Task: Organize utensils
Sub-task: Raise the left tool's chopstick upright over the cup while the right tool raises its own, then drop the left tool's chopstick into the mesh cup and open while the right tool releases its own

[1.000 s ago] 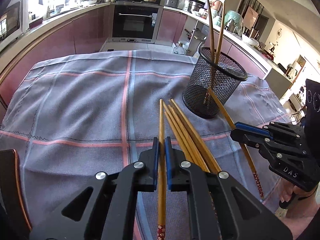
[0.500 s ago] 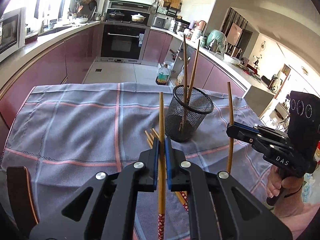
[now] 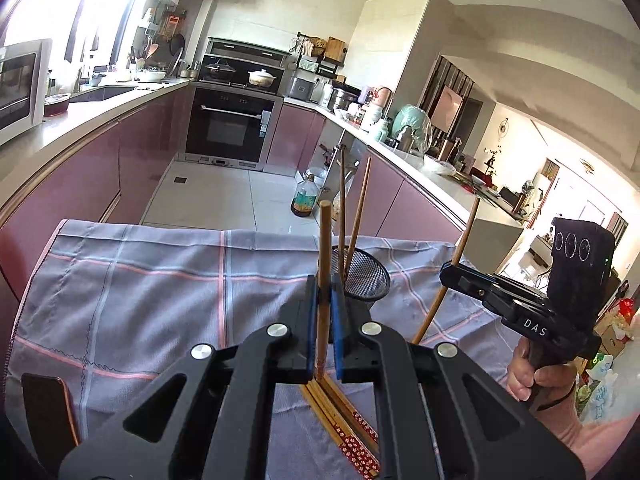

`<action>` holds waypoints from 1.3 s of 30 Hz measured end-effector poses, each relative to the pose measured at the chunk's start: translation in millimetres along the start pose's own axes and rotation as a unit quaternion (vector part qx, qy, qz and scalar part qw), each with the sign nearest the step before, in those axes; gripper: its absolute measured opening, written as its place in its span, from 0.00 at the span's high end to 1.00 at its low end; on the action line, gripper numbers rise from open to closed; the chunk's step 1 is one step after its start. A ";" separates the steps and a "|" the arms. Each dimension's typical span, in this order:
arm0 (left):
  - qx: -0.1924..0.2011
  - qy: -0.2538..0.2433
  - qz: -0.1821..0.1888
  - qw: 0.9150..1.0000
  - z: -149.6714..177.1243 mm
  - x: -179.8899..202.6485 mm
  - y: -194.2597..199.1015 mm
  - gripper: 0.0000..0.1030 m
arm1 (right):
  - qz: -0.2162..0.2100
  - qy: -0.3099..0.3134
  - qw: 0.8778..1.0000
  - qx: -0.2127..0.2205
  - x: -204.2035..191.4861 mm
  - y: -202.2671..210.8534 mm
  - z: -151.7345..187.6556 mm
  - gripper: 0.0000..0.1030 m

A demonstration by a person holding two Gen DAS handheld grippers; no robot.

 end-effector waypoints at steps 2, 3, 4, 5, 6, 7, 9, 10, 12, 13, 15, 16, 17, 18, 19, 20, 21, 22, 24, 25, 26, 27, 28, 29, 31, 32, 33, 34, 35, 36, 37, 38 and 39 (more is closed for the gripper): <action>0.003 0.002 0.000 1.000 -6.5 2.1 -1.9 0.93 | 0.004 0.001 1.000 0.005 3.9 -0.2 -5.2 0.95; 0.004 0.002 0.003 1.000 -9.5 3.9 -3.9 0.93 | 0.006 0.001 1.000 0.007 5.5 -0.5 -8.0 0.95; 0.004 0.003 0.007 1.000 -12.3 5.8 -4.9 0.93 | 0.006 0.002 1.000 0.009 6.4 -0.4 -10.6 0.95; 0.004 0.003 0.009 1.000 -14.9 7.4 -6.7 0.93 | 0.007 0.003 1.000 0.011 6.5 -0.2 -13.3 0.95; 0.006 0.001 0.010 1.000 -18.0 10.4 -7.3 0.93 | 0.009 0.004 1.000 0.014 8.0 -0.2 -16.2 0.95; 0.007 0.000 0.011 1.000 -20.5 13.3 -7.9 0.93 | 0.010 0.005 1.000 0.015 9.2 -0.2 -19.1 0.95; 0.011 -0.004 0.015 1.000 -26.8 19.5 -10.0 0.93 | 0.014 0.007 1.000 0.020 11.3 -0.4 -24.7 0.95; 0.012 -0.006 0.017 1.000 -29.6 22.7 -10.4 0.93 | 0.014 0.008 1.000 0.022 12.3 -0.4 -27.4 0.95; 0.016 -0.008 0.020 1.000 -37.7 28.4 -11.8 0.93 | 0.017 0.010 0.999 0.030 14.6 0.2 -33.9 0.95; 0.018 -0.008 0.022 1.000 -42.3 29.1 -12.6 0.93 | 0.018 0.010 0.999 0.032 16.2 0.2 -37.1 0.95; 0.024 -0.011 0.028 0.999 -50.7 35.0 -12.0 0.93 | 0.021 0.011 0.999 0.040 19.7 1.2 -44.7 0.95; 0.027 -0.013 0.029 0.999 -55.6 37.2 -12.5 0.93 | 0.023 0.012 0.999 0.043 20.7 1.8 -47.6 0.95; 0.031 -0.015 0.031 0.999 -60.9 40.5 -12.2 0.93 | 0.025 0.013 0.999 0.047 22.2 2.4 -51.3 0.95; 0.034 -0.018 0.033 0.999 -65.1 44.2 -11.6 0.93 | 0.027 0.013 0.998 0.052 23.8 3.2 -55.1 0.95; 0.038 -0.021 0.034 0.998 -69.5 47.8 -11.2 0.93 | 0.029 0.013 0.998 0.056 25.9 3.3 -58.8 0.95; 0.042 -0.024 0.035 0.998 -74.0 51.3 -11.3 0.93 | 0.031 0.013 0.998 0.059 27.8 3.4 -62.8 0.95; 0.044 -0.026 0.035 0.998 -77.8 54.5 -11.3 0.93 | 0.033 0.013 0.997 0.064 29.7 4.1 -66.2 0.95; 0.045 -0.027 0.036 0.998 -81.4 58.1 -11.7 0.93 | 0.036 0.013 0.997 0.068 31.3 4.1 -69.5 0.95; 0.049 -0.031 0.037 0.998 -87.7 62.8 -14.5 0.93 | 0.042 0.014 0.996 0.076 35.0 4.1 -76.2 0.95; 0.051 -0.031 0.036 0.998 -90.7 64.9 -16.4 0.93 | 0.045 0.014 0.996 0.079 36.5 3.7 -78.9 0.95; 0.051 -0.032 0.035 0.998 -94.0 67.0 -19.3 0.93 | 0.049 0.015 0.995 0.081 38.4 2.7 -81.3 0.95; 0.050 -0.032 0.033 0.998 -96.9 68.7 -22.0 0.93 | 0.050 0.013 0.995 0.082 40.4 1.4 -82.8 0.95; 0.049 -0.032 0.030 0.998 -99.1 70.0 -25.0 0.93 | 0.051 0.010 0.995 0.084 42.4 0.1 -83.3 0.95; 0.050 -0.035 0.025 0.998 -101.3 71.2 -27.7 0.93 | 0.054 0.009 0.995 0.084 43.2 -2.0 -83.3 0.95; 0.049 -0.038 0.015 0.998 -102.2 72.1 -34.7 0.93 | 0.058 0.007 0.995 0.084 46.3 -6.5 -83.2 0.95; 0.045 -0.037 0.010 0.998 -101.9 71.6 -39.6 0.93 | 0.060 0.005 0.995 0.083 48.1 -9.2 -82.7 0.95; 0.039 -0.036 0.007 0.999 -100.9 71.0 -45.2 0.93 | 0.061 0.004 0.995 0.080 50.1 -12.7 -81.4 0.95; 0.032 -0.035 0.004 0.999 -99.4 70.2 -51.0 0.93 | 0.062 0.003 0.995 0.076 51.4 -16.4 -79.7 0.95; 0.026 -0.035 0.001 0.999 -98.6 68.7 -56.7 0.93 | 0.063 0.001 0.995 0.072 52.4 -20.3 -77.1 0.95; 0.020 -0.036 -0.002 0.999 -97.6 66.2 -62.5 0.93 | 0.063 0.000 0.996 0.066 54.1 -24.9 -74.4 0.95; 0.013 -0.037 -0.005 0.999 -95.0 65.6 -67.8 0.93 | 0.063 -0.001 0.996 0.060 55.5 -29.4 -71.3 0.95; 0.006 -0.039 -0.005 0.999 -93.8 63.9 -73.5 0.93 | 0.064 -0.002 0.997 0.054 54.6 -33.0 -68.4 0.95; 0.000 -0.040 -0.008 0.999 -91.5 63.5 -77.8 0.93 | 0.063 -0.002 0.997 0.046 55.6 -37.5 -64.9 0.95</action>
Point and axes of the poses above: each gripper's, at about its wrist camera, not at the fingertips, and y roughly against the way its jaws point, x to its right, z to its underside, the point moved 6 cm from there along -y, roughly the way its jaws point, and after that the axes turned 11 degrees about y, right-handed, at the moved point
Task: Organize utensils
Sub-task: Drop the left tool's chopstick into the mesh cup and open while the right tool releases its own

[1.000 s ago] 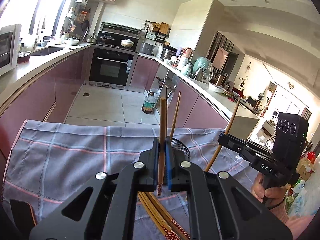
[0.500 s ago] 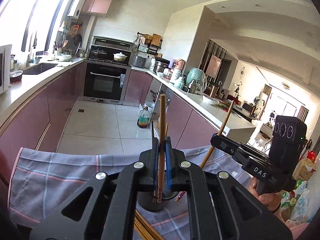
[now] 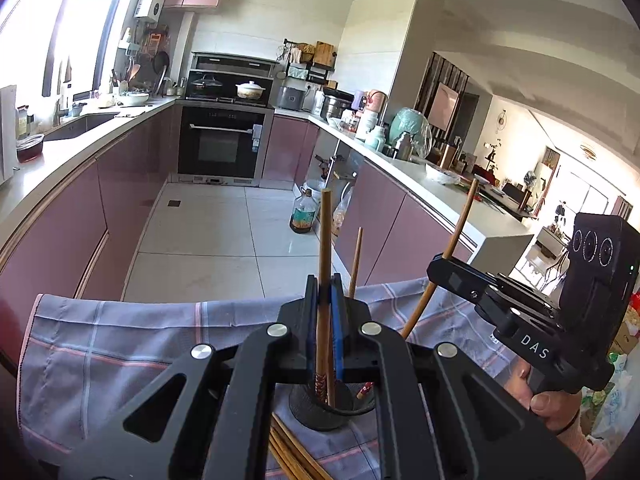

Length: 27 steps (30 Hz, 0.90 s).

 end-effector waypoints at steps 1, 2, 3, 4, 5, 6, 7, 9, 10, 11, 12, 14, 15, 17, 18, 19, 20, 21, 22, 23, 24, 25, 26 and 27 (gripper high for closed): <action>-0.005 -0.001 -0.002 1.000 2.0 -1.4 -4.9 0.93 | -0.002 -0.001 1.000 -0.007 -0.9 -2.9 4.1 0.95; -0.010 -0.003 -0.003 1.000 3.5 -2.8 -9.9 0.93 | -0.003 -0.001 1.000 -0.014 -0.7 -6.1 7.5 0.95; -0.014 -0.005 -0.004 1.000 4.8 -4.6 -13.7 0.93 | -0.004 -0.001 1.000 -0.021 -1.0 -9.1 10.7 0.95; -0.017 -0.007 -0.005 1.000 6.3 -5.8 -16.3 0.93 | -0.006 -0.002 1.000 -0.027 -0.2 -10.4 13.6 0.95; -0.022 -0.011 -0.007 1.000 8.4 -5.5 -19.3 0.93 | -0.008 -0.004 0.999 -0.033 0.1 -12.6 16.6 0.95; -0.027 -0.014 -0.009 0.999 10.4 -6.6 -22.2 0.93 | -0.009 -0.005 0.999 -0.040 0.2 -14.7 19.3 0.95; -0.031 -0.017 -0.010 0.999 12.4 -7.7 -24.5 0.93 | -0.010 -0.005 0.999 -0.045 -0.5 -16.0 21.8 0.95; -0.043 -0.025 -0.012 0.999 16.7 -6.8 -30.3 0.93 | -0.012 -0.005 0.998 -0.058 -1.4 -19.4 26.9 0.95; -0.049 -0.029 -0.016 0.998 20.0 -6.8 -33.2 0.93 | -0.015 -0.004 0.998 -0.067 -2.0 -22.4 29.3 0.95; -0.054 -0.031 -0.022 0.998 21.1 -7.6 -37.4 0.93 | -0.013 -0.005 0.997 -0.075 -1.5 -25.2 31.2 0.95; -0.059 -0.034 -0.025 0.997 23.0 -9.8 -39.3 0.93 | -0.011 -0.004 0.996 -0.083 -0.8 -28.0 33.8 0.95; -0.068 -0.035 -0.028 0.997 24.0 -10.9 -47.2 0.93 | -0.013 -0.009 0.995 -0.097 0.0 -33.9 38.4 0.95; -0.069 -0.035 -0.030 0.997 24.3 -11.3 -50.2 0.93 | -0.013 -0.011 0.995 -0.101 0.6 -35.8 40.0 0.95; -0.072 -0.034 -0.032 0.996 24.8 -12.4 -55.2 0.93 | -0.011 -0.013 0.994 -0.106 1.5 -39.7 41.4 0.95; -0.073 -0.034 -0.034 0.996 24.8 -14.2 -57.3 0.93 | -0.009 -0.015 0.994 -0.108 2.4 -41.4 42.0 0.94; -0.072 -0.033 -0.036 0.996 24.5 -14.8 -59.7 0.93 | -0.006 -0.018 0.994 -0.109 3.2 -42.5 42.2 0.93; -0.072 -0.030 -0.038 0.996 24.4 -17.3 -60.9 0.92 | -0.005 -0.019 0.994 -0.110 3.3 -44.1 42.0 0.92; -0.073 -0.028 -0.038 0.996 24.6 -18.5 -63.4 0.92 | -0.003 -0.021 0.994 -0.111 4.3 -45.7 42.4 0.92; -0.074 -0.025 -0.040 0.996 25.0 -19.6 -66.1 0.91 | -0.001 -0.023 0.994 -0.111 3.9 -46.1 42.4 0.92; -0.074 -0.024 -0.041 0.996 23.8 -20.2 -67.4 0.90 | 0.000 -0.023 0.993 -0.113 4.2 -47.5 42.9 0.92; -0.074 -0.022 -0.043 0.996 24.3 -21.8 -69.1 0.89 | 0.003 -0.025 0.993 -0.114 4.8 -48.8 43.4 0.91; -0.075 -0.019 -0.044 0.996 24.9 -24.5 -70.5 0.88 | 0.003 -0.027 0.993 -0.114 5.7 -49.1 44.3 0.91; -0.075 -0.016 -0.045 0.996 25.3 -25.9 -71.8 0.88 | 0.003 -0.028 0.993 -0.114 6.2 -49.7 44.8 0.91; -0.074 -0.015 -0.046 0.996 24.9 -26.6 -71.9 0.87 | 0.004 -0.029 0.993 -0.114 7.1 -50.4 44.8 0.91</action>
Point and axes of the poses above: each gripper's, at about its wrist camera, not at the fingertips, and y roughly against the way its jaws point, x to its right, z to its underside, the point moved 6 cm from there along -y, roughly the way its jaws point, and after that the axes turned 11 degrees about y, right-handed, at the moved point
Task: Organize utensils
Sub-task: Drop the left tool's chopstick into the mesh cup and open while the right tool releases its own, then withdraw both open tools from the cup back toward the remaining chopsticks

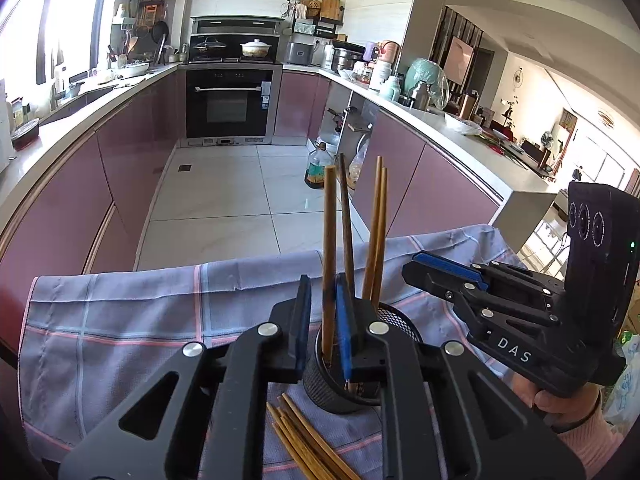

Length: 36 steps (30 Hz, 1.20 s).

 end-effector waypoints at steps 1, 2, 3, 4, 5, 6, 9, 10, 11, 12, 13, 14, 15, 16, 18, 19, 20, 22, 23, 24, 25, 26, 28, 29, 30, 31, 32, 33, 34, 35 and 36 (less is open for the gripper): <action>0.002 0.001 -0.001 1.000 0.8 -1.0 -0.4 0.85 | 0.000 -0.001 1.000 0.000 0.7 -0.4 0.7 0.90; 0.003 0.001 -0.002 1.000 1.0 -1.7 -0.4 0.84 | 0.001 -0.003 1.000 0.001 0.8 0.3 1.7 0.89; 0.005 0.001 -0.003 1.000 0.9 -2.5 -1.0 0.83 | 0.000 -0.004 1.000 0.002 0.9 1.2 2.5 0.88; 0.007 0.002 -0.003 1.000 2.3 -3.3 -0.6 0.82 | 0.000 -0.005 1.000 0.003 2.3 2.2 3.9 0.87; 0.008 0.002 -0.003 1.000 3.5 -4.0 -0.8 0.81 | 0.000 -0.006 1.000 0.005 2.5 3.6 4.8 0.84; 0.009 0.003 -0.004 1.000 4.8 -5.4 0.2 0.81 | 0.000 -0.007 1.000 0.007 2.4 5.2 5.6 0.83; 0.019 0.000 -0.005 1.000 6.6 -5.0 4.9 0.79 | 0.001 -0.006 1.000 0.011 1.0 10.3 9.0 0.83; 0.020 0.001 -0.005 1.000 6.0 -4.7 5.8 0.78 | 0.001 -0.005 1.000 0.012 0.0 11.4 9.7 0.82; 0.020 0.003 -0.004 1.000 6.5 -5.4 5.7 0.78 | 0.000 -0.005 1.000 0.013 -1.3 13.3 11.1 0.82; 0.020 0.005 -0.004 1.000 7.4 -6.5 6.0 0.78 | -0.001 -0.003 1.000 0.014 -2.7 15.2 12.7 0.81; 0.021 0.007 -0.004 1.000 7.9 -7.5 6.4 0.78 | -0.001 -0.002 1.000 0.015 -3.4 17.4 14.5 0.80; 0.021 0.009 -0.005 1.000 8.9 -9.1 6.9 0.78 | -0.003 -0.001 1.000 0.016 -5.2 19.6 16.1 0.79; 0.021 0.010 -0.005 1.000 11.0 -10.6 7.7 0.78 | -0.005 0.001 1.000 0.017 -7.4 21.7 17.8 0.78; 0.021 0.011 -0.006 1.000 13.3 -12.0 8.4 0.77 | -0.007 0.005 1.000 0.018 -10.5 23.1 18.3 0.78; 0.025 0.014 -0.013 1.000 17.6 -16.0 11.0 0.75 | -0.012 0.009 1.000 0.020 -15.7 27.4 21.3 0.77; 0.028 0.015 -0.016 0.999 20.5 -18.8 14.0 0.74 | -0.016 0.013 1.000 0.021 -18.6 29.1 22.7 0.76; 0.030 0.016 -0.018 0.999 23.3 -20.9 16.5 0.72 | -0.019 0.017 0.999 0.022 -21.2 31.6 24.7 0.74; 0.036 0.018 -0.024 0.999 30.4 -26.7 23.5 0.70 | -0.028 0.026 0.999 0.023 -28.3 37.0 28.3 0.74; 0.039 0.019 -0.027 0.999 33.9 -29.5 27.3 0.69 | -0.033 0.030 0.999 0.024 -32.3 39.5 29.6 0.74; 0.042 0.020 -0.031 0.998 37.5 -32.1 31.3 0.69 | -0.037 0.033 0.998 0.026 -35.5 42.3 31.3 0.74; 0.045 0.021 -0.033 0.998 41.7 -34.8 35.4 0.68 | -0.042 0.036 0.998 0.026 -39.0 45.0 33.3 0.74; 0.046 0.022 -0.034 0.998 45.6 -37.7 39.3 0.66 | -0.049 0.041 0.998 0.025 -43.1 47.1 35.9 0.74; 0.049 0.023 -0.041 0.998 55.7 -43.4 46.0 0.65 | -0.056 0.052 0.997 0.023 -50.8 50.9 42.2 0.72; 0.049 0.022 -0.044 0.998 60.8 -46.0 48.6 0.63 | -0.059 0.056 0.996 0.021 -54.1 52.2 45.4 0.70; 0.048 0.022 -0.048 0.997 65.7 -49.2 51.0 0.62 | -0.063 0.060 0.996 0.018 -57.3 52.8 48.0 0.70; 0.047 0.024 -0.053 0.997 71.1 -52.4 52.9 0.61 | -0.066 0.065 0.996 0.014 -61.1 53.1 52.4 0.69; 0.044 0.024 -0.056 0.997 77.5 -55.3 53.7 0.59 | -0.069 0.068 0.995 0.009 -64.6 52.6 57.2 0.69; 0.039 0.024 -0.059 0.997 83.5 -58.8 54.9 0.59 | -0.072 0.071 0.995 0.002 -67.8 51.0 62.3 0.69; 0.036 0.025 -0.064 0.997 89.5 -61.9 55.7 0.59 | -0.074 0.074 0.995 -0.004 -71.4 48.8 66.6 0.69; 0.033 0.027 -0.068 0.997 93.8 -64.6 56.3 0.59 | -0.075 0.078 0.994 -0.011 -74.9 46.8 72.3 0.68; 0.028 0.028 -0.068 0.997 102.0 -67.6 57.1 0.59 | -0.078 0.078 0.994 -0.019 -77.5 43.9 78.3 0.68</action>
Point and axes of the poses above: each gripper's, at about its wrist camera, not at the fingertips, and y roughly against the way its jaws point, x to its right, z to its underside, the point moved 6 cm from there along -y, roughly the way its jaws point, and after that the axes turned 11 degrees about y, right-handed, at the moved point
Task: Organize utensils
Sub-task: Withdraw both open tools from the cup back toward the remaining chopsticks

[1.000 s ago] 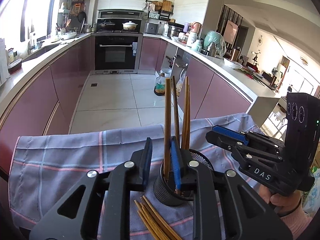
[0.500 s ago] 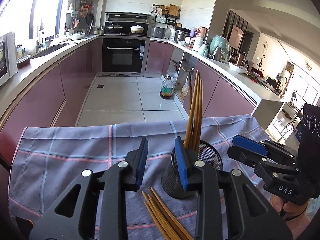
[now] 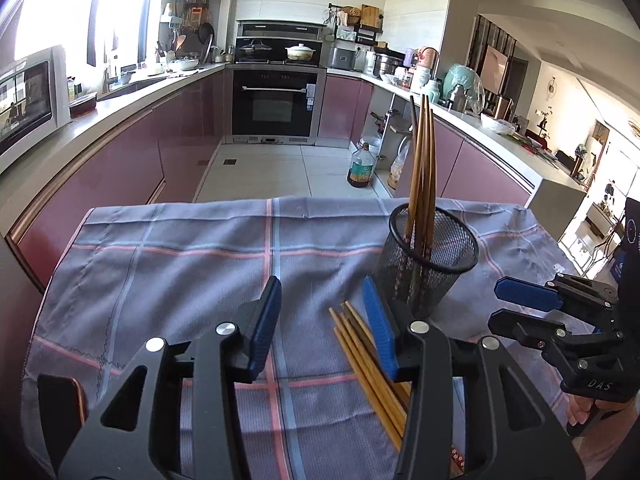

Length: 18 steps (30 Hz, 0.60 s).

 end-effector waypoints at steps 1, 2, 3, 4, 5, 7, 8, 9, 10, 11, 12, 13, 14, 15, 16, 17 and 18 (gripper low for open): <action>-0.005 0.003 0.000 1.000 6.6 -3.6 0.1 0.59 | -0.004 -0.002 1.000 -0.007 -2.2 -2.8 6.2 0.68; -0.008 0.006 -0.002 1.000 13.0 -7.7 0.0 0.58 | -0.008 -0.004 1.000 -0.016 -4.7 -6.5 13.0 0.68; -0.012 0.007 -0.005 1.000 19.5 -10.4 -0.3 0.58 | -0.011 -0.008 1.000 -0.024 -7.1 -9.6 18.7 0.68; -0.017 0.005 -0.008 1.000 27.2 -12.8 -0.8 0.58 | -0.014 -0.012 0.999 -0.033 -9.0 -13.5 24.7 0.68; -0.021 0.003 -0.010 1.000 34.1 -10.4 -3.4 0.58 | -0.017 -0.014 0.999 -0.044 -11.1 -17.5 30.8 0.68; -0.037 0.004 -0.007 0.999 46.6 -10.4 -7.1 0.57 | -0.015 -0.014 0.998 -0.061 -14.7 -23.4 40.9 0.68; -0.044 0.003 -0.005 0.999 52.5 -8.7 -9.4 0.57 | -0.015 -0.015 0.997 -0.068 -15.7 -25.6 45.2 0.68; -0.049 0.000 -0.005 0.999 59.0 -7.6 -11.2 0.57 | -0.015 -0.017 0.997 -0.074 -17.0 -27.7 49.3 0.68; -0.055 -0.001 -0.004 0.998 65.2 -6.5 -13.5 0.56 | -0.015 -0.019 0.997 -0.078 -18.0 -28.4 53.3 0.68; -0.062 -0.002 -0.001 0.998 71.4 -4.4 -16.0 0.56 | -0.016 -0.022 0.996 -0.080 -18.0 -28.7 56.0 0.68; -0.067 -0.006 -0.001 0.998 76.8 -2.2 -18.1 0.56 | -0.016 -0.026 0.996 -0.082 -17.9 -29.0 58.4 0.68; -0.071 -0.008 -0.001 0.997 81.7 -0.4 -19.9 0.56 | -0.016 -0.029 0.996 -0.084 -18.3 -29.7 60.5 0.68; -0.077 -0.010 0.001 0.997 86.3 1.9 -21.6 0.55 | -0.016 -0.031 0.996 -0.086 -18.8 -31.0 62.5 0.68; -0.081 -0.013 0.001 0.997 89.8 4.9 -23.0 0.55 | -0.017 -0.032 0.995 -0.088 -19.8 -31.7 64.0 0.68; -0.084 -0.015 0.001 0.996 93.5 6.4 -24.2 0.55 | -0.017 -0.032 0.995 -0.091 -20.0 -32.0 66.7 0.68; -0.087 -0.018 0.002 0.996 95.5 8.9 -25.0 0.55 | -0.016 -0.031 0.995 -0.093 -21.2 -32.6 68.3 0.68; -0.088 -0.021 0.001 0.996 97.2 10.3 -25.7 0.54 | -0.018 -0.030 0.995 -0.095 -22.3 -33.0 69.6 0.68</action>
Point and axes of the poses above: each gripper's, at about its wrist camera, not at the fingertips, and y roughly against the way its jaws point, x to its right, z to its underside, the point moved 6 cm from there along -y, roughly the way its jaws point, and after that the axes turned 11 degrees about y, right-handed, at the moved point
